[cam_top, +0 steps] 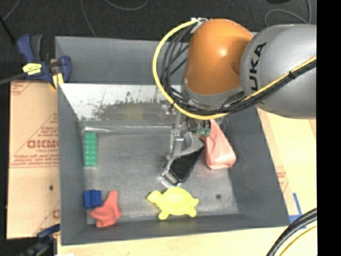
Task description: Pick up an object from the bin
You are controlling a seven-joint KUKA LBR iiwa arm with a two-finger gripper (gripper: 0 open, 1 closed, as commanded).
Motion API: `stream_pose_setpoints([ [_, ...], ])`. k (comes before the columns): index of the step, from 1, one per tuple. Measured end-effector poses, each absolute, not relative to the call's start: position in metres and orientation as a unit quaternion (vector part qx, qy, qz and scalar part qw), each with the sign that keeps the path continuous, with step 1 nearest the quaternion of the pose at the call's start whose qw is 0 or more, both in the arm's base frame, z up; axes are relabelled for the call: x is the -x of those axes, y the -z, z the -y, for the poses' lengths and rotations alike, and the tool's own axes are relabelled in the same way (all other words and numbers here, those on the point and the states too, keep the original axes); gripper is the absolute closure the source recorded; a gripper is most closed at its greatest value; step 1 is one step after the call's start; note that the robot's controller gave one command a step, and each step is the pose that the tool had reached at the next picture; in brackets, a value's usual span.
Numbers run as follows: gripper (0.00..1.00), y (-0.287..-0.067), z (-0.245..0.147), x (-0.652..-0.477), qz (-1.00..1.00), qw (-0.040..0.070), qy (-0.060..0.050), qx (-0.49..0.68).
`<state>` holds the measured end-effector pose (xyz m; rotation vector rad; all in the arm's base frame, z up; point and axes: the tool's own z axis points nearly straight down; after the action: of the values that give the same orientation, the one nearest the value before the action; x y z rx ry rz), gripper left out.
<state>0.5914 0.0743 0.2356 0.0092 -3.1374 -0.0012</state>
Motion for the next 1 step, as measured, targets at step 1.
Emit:
stream_pose_setpoints([
  [1, 0.00, -0.2406, -0.0741, -0.5928, 1.000, -0.002, 0.001, -0.002],
])
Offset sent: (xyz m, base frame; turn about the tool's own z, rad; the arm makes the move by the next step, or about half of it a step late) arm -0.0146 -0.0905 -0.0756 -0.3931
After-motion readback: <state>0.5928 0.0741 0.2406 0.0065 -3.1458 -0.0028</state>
